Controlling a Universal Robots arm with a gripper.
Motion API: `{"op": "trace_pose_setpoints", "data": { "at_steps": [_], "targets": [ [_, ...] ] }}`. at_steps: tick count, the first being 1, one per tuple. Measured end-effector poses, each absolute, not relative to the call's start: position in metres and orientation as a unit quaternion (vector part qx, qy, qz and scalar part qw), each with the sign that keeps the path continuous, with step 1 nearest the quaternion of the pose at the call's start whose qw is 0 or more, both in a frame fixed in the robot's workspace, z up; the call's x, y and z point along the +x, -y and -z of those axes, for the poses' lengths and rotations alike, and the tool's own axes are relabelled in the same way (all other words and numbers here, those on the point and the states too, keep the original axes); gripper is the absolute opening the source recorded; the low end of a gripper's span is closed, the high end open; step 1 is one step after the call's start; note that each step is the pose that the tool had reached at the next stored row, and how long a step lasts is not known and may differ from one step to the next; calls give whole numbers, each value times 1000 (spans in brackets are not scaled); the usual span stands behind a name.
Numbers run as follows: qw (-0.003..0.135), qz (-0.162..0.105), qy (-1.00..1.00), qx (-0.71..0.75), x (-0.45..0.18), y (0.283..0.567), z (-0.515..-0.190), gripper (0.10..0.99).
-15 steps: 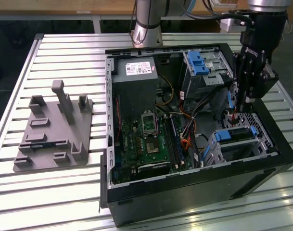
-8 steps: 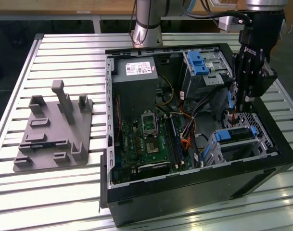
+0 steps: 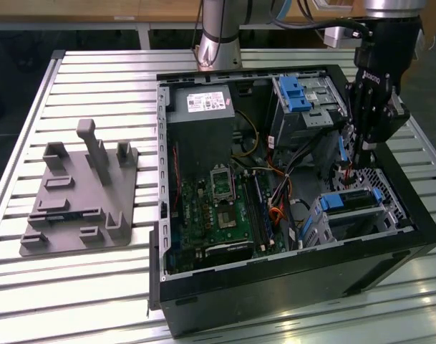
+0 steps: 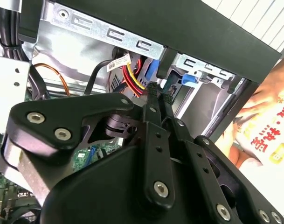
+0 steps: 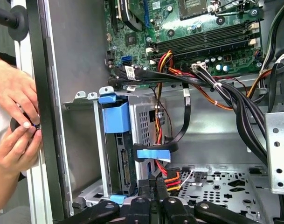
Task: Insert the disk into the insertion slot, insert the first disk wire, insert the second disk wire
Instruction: 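Insert the first disk wire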
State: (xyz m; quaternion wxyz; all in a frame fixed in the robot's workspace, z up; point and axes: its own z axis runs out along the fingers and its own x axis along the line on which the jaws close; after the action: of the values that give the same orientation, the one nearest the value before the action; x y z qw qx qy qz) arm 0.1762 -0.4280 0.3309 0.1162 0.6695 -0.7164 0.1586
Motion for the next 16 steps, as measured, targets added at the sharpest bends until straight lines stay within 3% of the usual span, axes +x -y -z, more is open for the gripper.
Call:
{"op": "trace_pose_setpoints", "data": {
  "at_steps": [8, 12, 16],
  "targets": [
    [117, -161, 716, 669, 176, 428, -330, 169],
    [139, -144, 712, 673, 180, 428, -330, 169],
    [141, -141, 712, 673, 181, 429, -330, 169]
  ]
}}
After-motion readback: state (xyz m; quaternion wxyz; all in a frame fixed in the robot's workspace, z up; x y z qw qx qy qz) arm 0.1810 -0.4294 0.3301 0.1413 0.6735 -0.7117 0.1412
